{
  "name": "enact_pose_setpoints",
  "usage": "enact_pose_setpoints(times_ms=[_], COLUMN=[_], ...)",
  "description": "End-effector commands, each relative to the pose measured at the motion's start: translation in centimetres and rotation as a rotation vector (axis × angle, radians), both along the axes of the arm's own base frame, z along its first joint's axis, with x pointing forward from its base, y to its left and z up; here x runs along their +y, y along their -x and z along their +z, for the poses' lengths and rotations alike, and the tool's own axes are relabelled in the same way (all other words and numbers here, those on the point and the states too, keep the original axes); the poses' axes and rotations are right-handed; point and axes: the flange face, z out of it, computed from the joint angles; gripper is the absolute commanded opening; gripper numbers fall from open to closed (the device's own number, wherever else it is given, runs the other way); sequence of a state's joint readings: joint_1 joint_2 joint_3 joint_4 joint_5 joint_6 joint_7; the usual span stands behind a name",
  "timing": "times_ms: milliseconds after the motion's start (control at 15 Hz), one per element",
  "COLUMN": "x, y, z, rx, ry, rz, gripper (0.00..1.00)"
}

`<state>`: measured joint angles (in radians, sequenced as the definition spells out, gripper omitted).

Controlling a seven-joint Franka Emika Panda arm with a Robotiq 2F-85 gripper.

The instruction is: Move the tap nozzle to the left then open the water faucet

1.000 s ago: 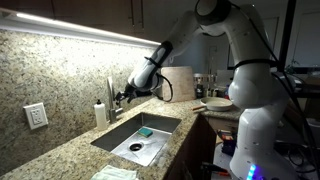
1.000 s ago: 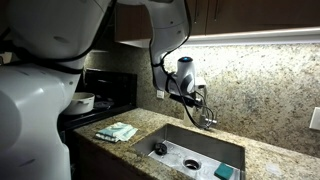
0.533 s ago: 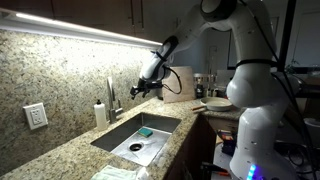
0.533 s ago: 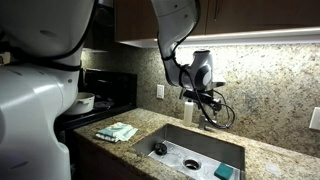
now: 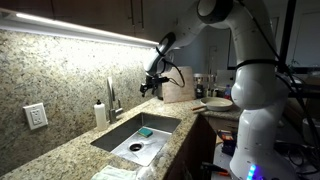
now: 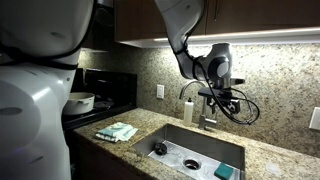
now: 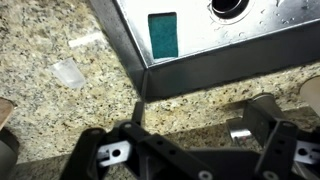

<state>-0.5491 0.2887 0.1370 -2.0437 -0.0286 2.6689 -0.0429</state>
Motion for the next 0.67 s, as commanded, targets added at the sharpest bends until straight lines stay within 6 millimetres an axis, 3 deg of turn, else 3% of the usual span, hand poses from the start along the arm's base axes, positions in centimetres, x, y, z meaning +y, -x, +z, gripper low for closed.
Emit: enact_pose_setpoints(times_ms=[0, 467, 600], x=[0.05, 0.19, -0.40], y=[-0.04, -0.10, -0.56], z=[0.03, -0.03, -0.88], rx=[0.001, 0.002, -0.063], ry=[0.000, -0.001, 0.029], rz=[0.000, 0.003, -0.002], gripper=[1.00, 1.00, 1.00])
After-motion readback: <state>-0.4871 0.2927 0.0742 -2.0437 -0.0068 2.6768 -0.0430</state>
